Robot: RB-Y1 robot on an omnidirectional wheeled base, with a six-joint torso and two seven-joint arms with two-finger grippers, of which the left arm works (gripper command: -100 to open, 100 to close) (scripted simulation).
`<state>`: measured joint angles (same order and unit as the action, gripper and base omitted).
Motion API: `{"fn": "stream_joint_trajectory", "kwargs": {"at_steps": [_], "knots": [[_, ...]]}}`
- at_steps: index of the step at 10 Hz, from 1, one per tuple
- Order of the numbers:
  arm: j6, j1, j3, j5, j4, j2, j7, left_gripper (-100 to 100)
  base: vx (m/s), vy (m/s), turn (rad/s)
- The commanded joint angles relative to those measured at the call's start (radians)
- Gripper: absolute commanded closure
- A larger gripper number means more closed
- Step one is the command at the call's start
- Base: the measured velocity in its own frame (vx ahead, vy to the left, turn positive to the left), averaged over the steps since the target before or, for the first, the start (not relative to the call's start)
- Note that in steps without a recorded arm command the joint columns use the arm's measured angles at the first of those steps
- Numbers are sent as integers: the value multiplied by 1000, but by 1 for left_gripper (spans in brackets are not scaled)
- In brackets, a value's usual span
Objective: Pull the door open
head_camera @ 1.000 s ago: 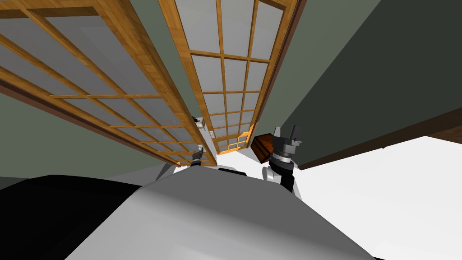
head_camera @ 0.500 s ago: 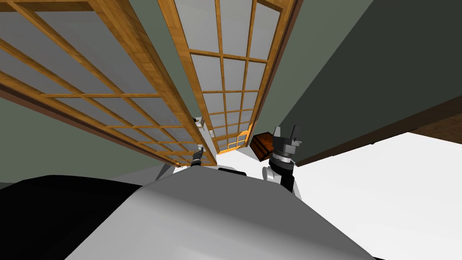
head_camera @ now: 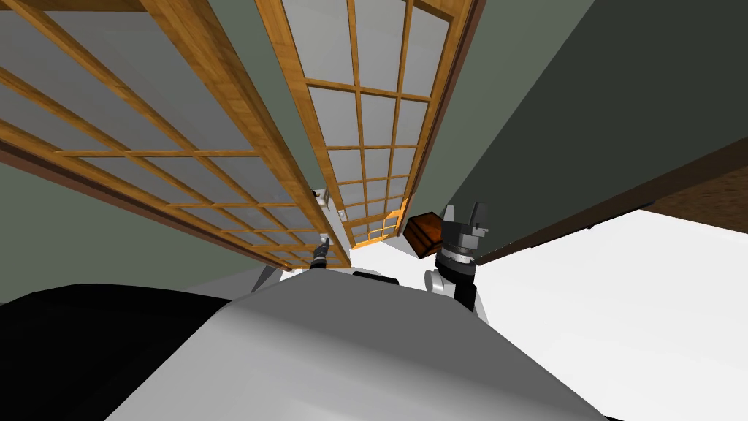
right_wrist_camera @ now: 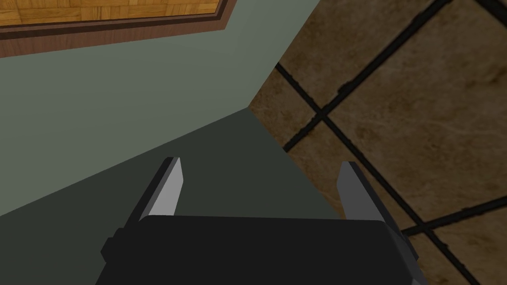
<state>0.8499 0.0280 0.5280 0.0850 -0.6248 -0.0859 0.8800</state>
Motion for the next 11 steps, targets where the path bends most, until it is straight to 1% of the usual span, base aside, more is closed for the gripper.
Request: {"fn": "stream_joint_trajectory", "kwargs": {"at_steps": [1, 2, 3, 4, 5, 6, 8, 9, 10, 11], "knots": [[-10, 15, 10, -8, -9, -13, -29, 100, -29, 16, -29], [-9, 12, 7, -12, -6, -14, -66, 100, -25, 21, -39], [-9, 12, 7, -12, -6, -14, -66, 100, -31, 5, -24], [-8, 9, 3, -16, -3, -16, -104, 100, -34, -3, -46], [-7, 6, 0, -20, 0, -18, -127, 100, -49, 22, -64], [-7, 6, 0, -20, 0, -18, -142, 100, -34, 15, -45], [-7, 6, 0, -20, 0, -18, -142, 100, -4, -6, 9], [-6, 2, -4, -24, 4, -20, -181, 100, -31, 2, -34], [-5, -1, -8, -28, 7, -22, -209, 100, -45, 35, -90], [-5, -1, -8, -28, 7, -22, -221, 100, -34, 11, -45]]}}
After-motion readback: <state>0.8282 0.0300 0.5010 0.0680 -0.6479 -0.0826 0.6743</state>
